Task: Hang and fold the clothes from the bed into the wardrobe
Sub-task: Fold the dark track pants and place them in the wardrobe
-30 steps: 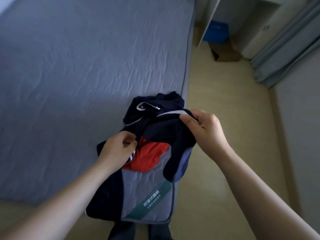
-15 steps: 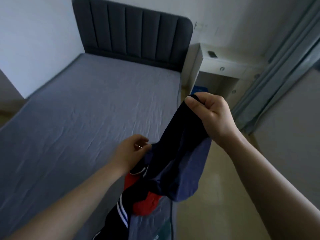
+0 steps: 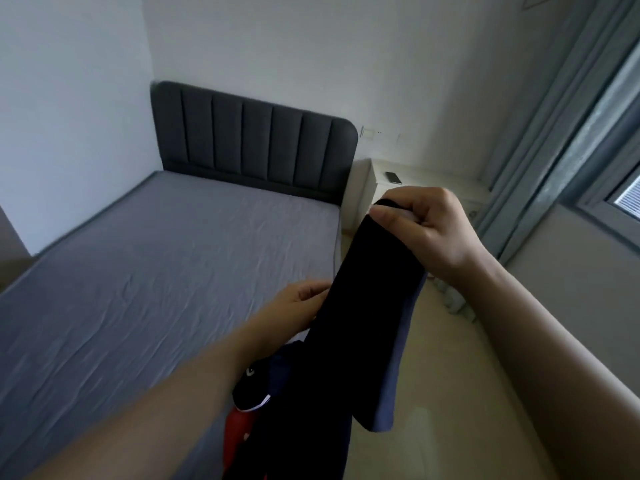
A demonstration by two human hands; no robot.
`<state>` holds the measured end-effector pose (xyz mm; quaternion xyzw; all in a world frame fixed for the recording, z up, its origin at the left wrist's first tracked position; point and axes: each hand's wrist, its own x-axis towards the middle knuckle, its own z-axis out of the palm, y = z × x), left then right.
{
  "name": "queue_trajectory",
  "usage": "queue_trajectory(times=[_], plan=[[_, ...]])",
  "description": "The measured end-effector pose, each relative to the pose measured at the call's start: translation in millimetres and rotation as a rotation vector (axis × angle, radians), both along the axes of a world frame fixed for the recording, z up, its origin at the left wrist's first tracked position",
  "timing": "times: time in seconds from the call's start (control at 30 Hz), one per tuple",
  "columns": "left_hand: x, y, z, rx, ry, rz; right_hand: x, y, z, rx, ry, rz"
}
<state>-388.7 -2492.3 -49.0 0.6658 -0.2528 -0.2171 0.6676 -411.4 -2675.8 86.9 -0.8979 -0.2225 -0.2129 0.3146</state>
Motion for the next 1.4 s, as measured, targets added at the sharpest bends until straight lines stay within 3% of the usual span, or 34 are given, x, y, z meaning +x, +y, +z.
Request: queue_trajectory(times=[0.17, 0.33, 0.4, 0.47, 0.57, 0.73, 0.83, 0.9, 1.03, 1.17, 1.3, 1.4], plan=[[11, 9, 13, -0.083, 0.023, 0.004, -2, -29, 4, -0.009, -0.06, -0.164], [11, 20, 13, 0.067, -0.065, -0.064, -5, -52, 4, 0.078, -0.192, -0.379], [9, 18, 18, 0.105, -0.081, 0.03, 0, -65, 3, 0.041, -0.211, -0.536], [17, 15, 31, 0.087, -0.132, 0.268, 4, -75, -2, -0.085, -0.081, -0.645], [28, 7, 66, 0.074, -0.323, 0.398, 0, -75, -18, -0.15, 0.128, -0.542], [28, -12, 120, 0.181, -0.55, 0.245, -9, -41, -33, 0.244, 0.313, -0.107], [22, -23, 143, 0.248, -0.676, 0.234, -4, -24, -36, 0.357, 0.34, 0.028], [19, -24, 155, 0.296, -0.739, 0.27, -2, -19, -33, 0.39, 0.226, -0.018], [23, -5, 154, 0.355, -0.613, 0.244, 4, -26, -21, 0.532, 0.054, -0.176], [27, 17, 115, 0.402, -0.388, 0.161, 18, -30, -8, 0.487, -0.029, -0.316], [33, 43, 87, 0.376, -0.291, 0.214, 33, -59, -6, 0.597, -0.089, -0.569], [40, 52, 82, 0.428, -0.338, 0.323, 38, -70, -17, 0.36, 0.091, -0.628]])
